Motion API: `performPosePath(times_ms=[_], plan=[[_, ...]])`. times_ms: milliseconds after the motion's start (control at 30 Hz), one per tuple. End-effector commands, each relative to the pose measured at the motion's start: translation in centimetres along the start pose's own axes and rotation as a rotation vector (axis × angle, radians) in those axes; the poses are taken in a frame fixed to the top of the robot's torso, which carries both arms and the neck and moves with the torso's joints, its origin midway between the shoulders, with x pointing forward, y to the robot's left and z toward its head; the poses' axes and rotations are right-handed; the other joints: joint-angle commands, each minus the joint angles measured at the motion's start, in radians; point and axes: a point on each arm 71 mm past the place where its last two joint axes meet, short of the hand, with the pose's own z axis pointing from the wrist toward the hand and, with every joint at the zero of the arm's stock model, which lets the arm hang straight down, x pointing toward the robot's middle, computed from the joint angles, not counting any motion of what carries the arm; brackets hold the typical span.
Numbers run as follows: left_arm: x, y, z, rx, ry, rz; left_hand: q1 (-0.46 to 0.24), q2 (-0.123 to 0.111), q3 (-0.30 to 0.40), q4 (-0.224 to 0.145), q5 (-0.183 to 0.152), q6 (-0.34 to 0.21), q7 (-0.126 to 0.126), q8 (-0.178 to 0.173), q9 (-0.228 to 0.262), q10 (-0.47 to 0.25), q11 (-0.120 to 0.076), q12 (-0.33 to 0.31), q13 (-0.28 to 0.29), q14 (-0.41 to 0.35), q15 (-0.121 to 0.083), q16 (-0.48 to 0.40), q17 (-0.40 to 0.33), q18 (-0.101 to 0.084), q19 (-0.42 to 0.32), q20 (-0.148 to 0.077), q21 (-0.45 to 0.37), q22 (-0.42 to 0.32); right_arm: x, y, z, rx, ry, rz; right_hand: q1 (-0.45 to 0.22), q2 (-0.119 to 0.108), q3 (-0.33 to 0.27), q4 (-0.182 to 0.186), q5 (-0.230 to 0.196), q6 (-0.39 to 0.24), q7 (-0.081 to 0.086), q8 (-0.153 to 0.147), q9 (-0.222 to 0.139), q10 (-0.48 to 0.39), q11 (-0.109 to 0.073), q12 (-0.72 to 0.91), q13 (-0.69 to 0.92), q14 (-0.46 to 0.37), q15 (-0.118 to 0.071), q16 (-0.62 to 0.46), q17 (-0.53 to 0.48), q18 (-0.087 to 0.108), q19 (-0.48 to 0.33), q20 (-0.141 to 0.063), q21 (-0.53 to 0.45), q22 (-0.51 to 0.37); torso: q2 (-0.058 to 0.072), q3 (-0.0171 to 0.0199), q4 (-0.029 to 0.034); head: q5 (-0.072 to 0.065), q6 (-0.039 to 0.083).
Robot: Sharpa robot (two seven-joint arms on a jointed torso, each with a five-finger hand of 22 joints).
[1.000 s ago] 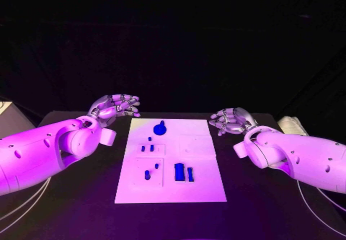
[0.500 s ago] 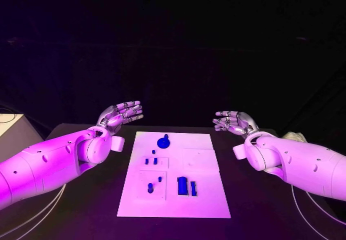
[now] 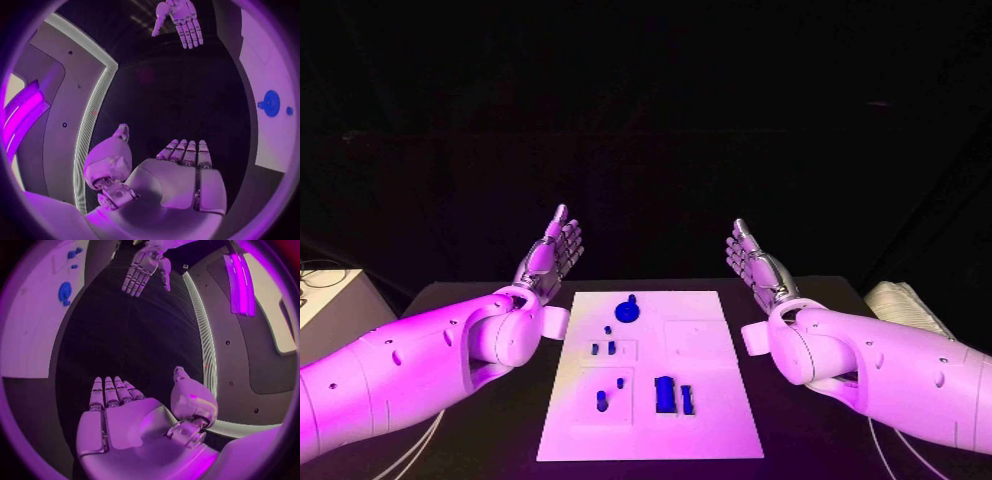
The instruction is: Assemble the parts on the task board
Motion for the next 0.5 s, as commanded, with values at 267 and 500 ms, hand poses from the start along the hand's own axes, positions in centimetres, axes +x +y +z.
performPosePath(times_ms=[267, 500], plan=[[3.1, 0.9, -3.2, -0.014, -0.211, 0.080, -0.276, 0.010, -0.029, -0.008, -0.019, -0.046, -0.009, -0.019, -0.014, -0.056, -0.011, -0.011, -0.004, -0.048, -0.009, -0.019, -0.012, -0.020, -0.050, -0.015, -0.011, -0.006, 1.4, 0.7, -2.1, 0.017, -0.137, 0.109, -0.187, 0.012, -0.032, -0.006, -0.014, -0.049, -0.011, -0.019, -0.017, -0.098, -0.008, -0.011, -0.010, -0.091, -0.005, -0.012, -0.026, -0.029, -0.079, -0.011, -0.009, -0.022, -0.007, 0.0071, -0.0012, 0.000, 0.002], [3.9, 1.0, -4.0, -0.021, -0.234, 0.087, -0.276, 0.010, -0.029, -0.008, -0.019, -0.046, -0.009, -0.019, -0.014, -0.056, -0.011, -0.011, -0.004, -0.048, -0.009, -0.019, -0.012, -0.020, -0.050, -0.015, -0.011, -0.006, 1.4, 0.7, -2.1, 0.017, -0.137, 0.109, -0.187, 0.012, -0.032, -0.006, -0.014, -0.049, -0.011, -0.019, -0.017, -0.098, -0.008, -0.011, -0.010, -0.091, -0.005, -0.012, -0.026, -0.029, -0.079, -0.011, -0.009, -0.022, -0.007, 0.0071, -0.0012, 0.000, 0.002]])
